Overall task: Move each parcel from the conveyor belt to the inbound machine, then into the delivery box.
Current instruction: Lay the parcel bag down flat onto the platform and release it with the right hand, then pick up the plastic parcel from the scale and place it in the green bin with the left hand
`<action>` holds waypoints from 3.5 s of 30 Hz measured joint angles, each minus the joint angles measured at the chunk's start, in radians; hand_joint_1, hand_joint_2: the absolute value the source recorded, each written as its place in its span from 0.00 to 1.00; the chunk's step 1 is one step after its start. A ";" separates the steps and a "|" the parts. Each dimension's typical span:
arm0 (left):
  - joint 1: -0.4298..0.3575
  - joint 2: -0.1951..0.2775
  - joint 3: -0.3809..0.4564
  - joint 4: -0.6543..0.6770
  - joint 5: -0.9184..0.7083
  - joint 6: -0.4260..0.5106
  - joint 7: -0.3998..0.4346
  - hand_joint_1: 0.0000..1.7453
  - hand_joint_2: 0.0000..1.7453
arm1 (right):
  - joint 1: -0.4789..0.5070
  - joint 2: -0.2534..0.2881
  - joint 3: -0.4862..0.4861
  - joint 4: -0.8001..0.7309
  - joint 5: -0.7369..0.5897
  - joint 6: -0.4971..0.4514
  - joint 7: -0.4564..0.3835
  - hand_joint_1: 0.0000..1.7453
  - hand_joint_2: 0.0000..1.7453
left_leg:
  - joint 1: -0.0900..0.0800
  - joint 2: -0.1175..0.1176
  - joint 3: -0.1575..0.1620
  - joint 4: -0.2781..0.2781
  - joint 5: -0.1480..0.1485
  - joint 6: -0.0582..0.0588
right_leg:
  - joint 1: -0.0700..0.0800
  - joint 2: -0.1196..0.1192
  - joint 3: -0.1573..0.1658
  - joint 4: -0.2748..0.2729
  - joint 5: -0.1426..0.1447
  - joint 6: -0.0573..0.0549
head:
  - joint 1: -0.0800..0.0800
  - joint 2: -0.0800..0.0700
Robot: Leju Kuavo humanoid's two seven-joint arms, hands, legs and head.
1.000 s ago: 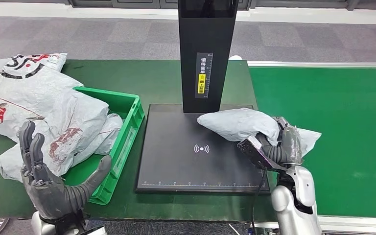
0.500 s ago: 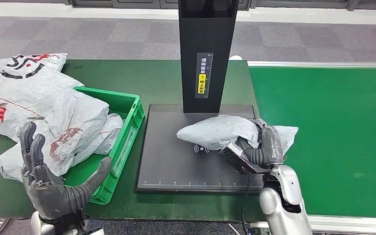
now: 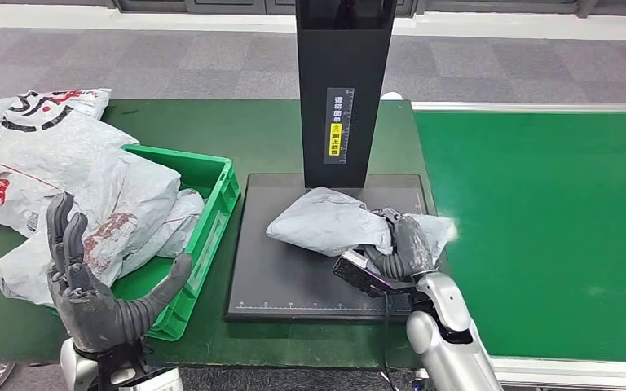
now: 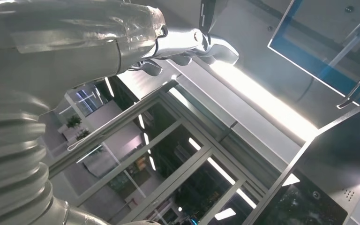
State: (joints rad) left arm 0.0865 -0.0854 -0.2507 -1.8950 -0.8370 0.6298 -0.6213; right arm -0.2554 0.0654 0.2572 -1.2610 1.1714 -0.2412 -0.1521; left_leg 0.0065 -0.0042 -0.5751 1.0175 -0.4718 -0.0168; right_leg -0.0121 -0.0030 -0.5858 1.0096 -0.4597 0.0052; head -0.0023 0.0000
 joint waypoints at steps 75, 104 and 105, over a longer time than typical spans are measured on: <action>0.018 0.043 -0.031 -0.019 0.071 -0.242 0.053 0.00 1.00 | 0.337 0.057 -0.411 -0.567 -0.312 -0.202 -0.161 0.00 1.00 | 0.000 0.002 0.001 0.000 -0.001 0.001 | -0.001 0.001 0.000 0.000 0.000 0.001 | 0.000 0.000; -0.593 0.060 -0.406 0.868 -0.064 -0.722 0.125 0.00 1.00 | 0.240 0.066 -0.436 -0.352 -0.249 -0.176 -0.129 0.00 1.00 | -0.001 0.002 0.001 0.001 0.003 0.002 | -0.002 0.002 0.000 0.000 0.004 0.002 | 0.000 0.000; -0.626 0.064 -0.435 0.909 -0.062 -0.736 0.118 0.00 1.00 | 0.237 0.066 -0.436 -0.347 -0.252 -0.176 -0.132 0.00 1.00 | -0.001 0.002 0.001 0.001 0.003 0.002 | -0.002 0.002 0.000 0.000 0.004 0.002 | 0.000 0.000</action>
State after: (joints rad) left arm -0.5392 -0.0219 -0.6854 -0.9860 -0.8990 -0.1064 -0.5029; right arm -0.0184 0.1312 -0.1789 -1.6083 0.9195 -0.4171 -0.2840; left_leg 0.0050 -0.0020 -0.5741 1.0182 -0.4688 -0.0149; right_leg -0.0139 -0.0014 -0.5861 1.0092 -0.4556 0.0072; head -0.0023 0.0000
